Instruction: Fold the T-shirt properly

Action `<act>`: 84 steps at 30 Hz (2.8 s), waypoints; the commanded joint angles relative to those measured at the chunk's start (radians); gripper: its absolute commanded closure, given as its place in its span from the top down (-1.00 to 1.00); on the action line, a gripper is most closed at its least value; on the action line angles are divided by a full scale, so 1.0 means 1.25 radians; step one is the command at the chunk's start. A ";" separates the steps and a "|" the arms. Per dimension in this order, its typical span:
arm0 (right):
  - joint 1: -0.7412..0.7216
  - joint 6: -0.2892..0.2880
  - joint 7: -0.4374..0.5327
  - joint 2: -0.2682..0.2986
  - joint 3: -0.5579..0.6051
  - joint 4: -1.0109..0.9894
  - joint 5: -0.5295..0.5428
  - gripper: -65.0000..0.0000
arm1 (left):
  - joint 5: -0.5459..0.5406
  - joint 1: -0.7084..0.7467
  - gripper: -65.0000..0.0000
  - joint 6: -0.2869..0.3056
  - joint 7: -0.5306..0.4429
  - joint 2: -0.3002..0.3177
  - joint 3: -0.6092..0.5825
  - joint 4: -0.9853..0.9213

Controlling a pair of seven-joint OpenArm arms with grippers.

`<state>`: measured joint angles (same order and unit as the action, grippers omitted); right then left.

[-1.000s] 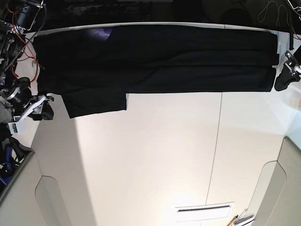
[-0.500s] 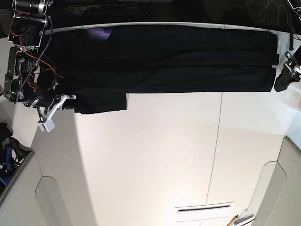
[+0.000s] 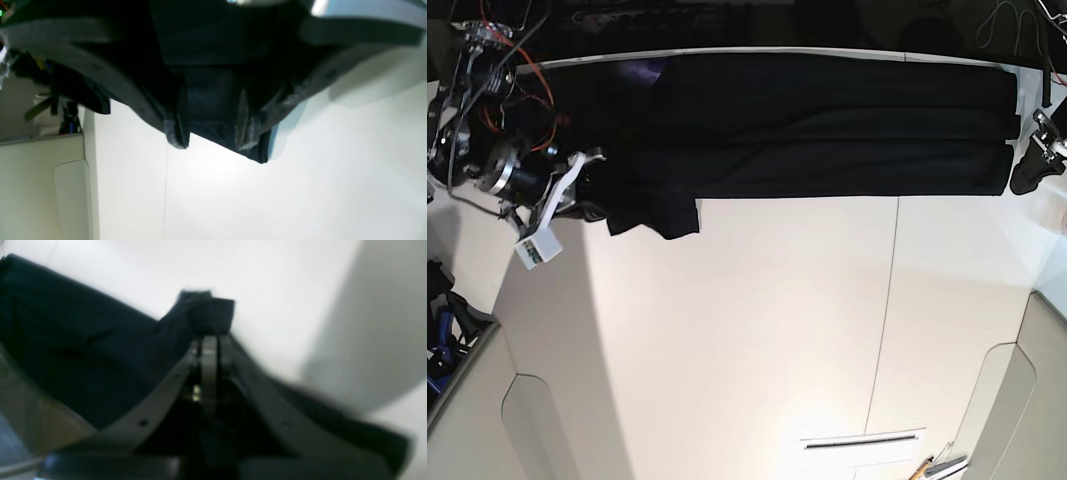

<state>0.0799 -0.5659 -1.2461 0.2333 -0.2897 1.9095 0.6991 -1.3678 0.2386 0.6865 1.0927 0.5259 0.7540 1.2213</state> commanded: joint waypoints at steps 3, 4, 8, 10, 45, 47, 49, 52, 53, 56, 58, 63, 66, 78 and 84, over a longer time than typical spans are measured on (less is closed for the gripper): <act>0.105 -0.005 0.012 -0.039 -0.002 0.109 0.024 -1.00 | -0.020 -0.005 -0.20 0.009 -0.009 0.020 0.007 0.013; 0.140 -0.005 0.012 -0.051 -0.002 0.138 0.035 -1.00 | -0.020 -0.005 -0.20 0.009 -0.009 0.020 0.007 0.013; 0.262 -0.005 0.012 -0.081 -0.002 0.235 0.042 -1.00 | -0.021 -0.005 -0.20 0.009 -0.009 0.020 0.007 0.013; 0.302 -0.005 0.012 -0.081 -0.002 0.258 0.039 -1.00 | -0.021 -0.005 -0.20 0.009 -0.009 0.020 0.007 0.013; 0.207 0.016 0.145 -0.081 -0.020 0.117 -0.158 -0.09 | 0.153 0.090 0.11 0.009 -0.157 0.010 0.051 -0.105; 0.198 0.016 0.145 -0.081 -0.020 0.114 -0.158 -0.09 | 0.153 0.090 0.11 0.009 -0.158 0.001 0.051 -0.105; 0.193 0.016 0.148 -0.081 -0.020 0.114 -0.156 -0.09 | 0.152 0.088 0.11 0.009 -0.156 -0.009 0.051 -0.105; 0.193 0.016 0.157 -0.081 -0.020 0.114 -0.156 -0.09 | 0.152 0.088 0.11 0.009 -0.146 -0.022 0.051 -0.104; 0.193 0.016 0.157 -0.081 -0.020 0.114 -0.155 -0.09 | 0.148 0.088 0.11 0.009 -0.139 -0.026 0.051 -0.104; 0.193 0.016 0.157 -0.081 -0.020 0.114 -0.155 -0.09 | 0.109 0.088 0.11 0.009 -0.094 -0.038 0.050 -0.103; 0.193 0.016 0.157 -0.081 -0.020 0.114 -0.155 -0.09 | 0.069 0.089 0.11 0.009 -0.057 -0.039 0.042 -0.103; 0.193 0.016 0.157 -0.081 -0.020 0.114 -0.155 -0.09 | 0.045 0.088 0.11 0.009 -0.036 -0.039 -0.005 -0.078; 0.193 0.016 0.157 -0.081 -0.020 0.114 -0.155 -0.09 | 0.052 0.088 0.11 0.009 -0.046 -0.039 -0.040 -0.063; 0.193 0.016 0.157 -0.081 -0.020 0.114 -0.155 -0.09 | 0.149 0.088 -0.80 0.009 -0.207 -0.039 -0.070 -0.062; 0.193 0.016 0.160 -0.081 -0.020 0.114 -0.156 -0.09 | 0.136 0.070 -1.00 0.009 -0.212 -0.039 -0.069 -0.057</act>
<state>0.3244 -0.5430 -1.0698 0.1272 -0.3119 2.0373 0.4889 -1.1893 0.3264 0.7082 0.8261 0.4652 0.6662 1.1439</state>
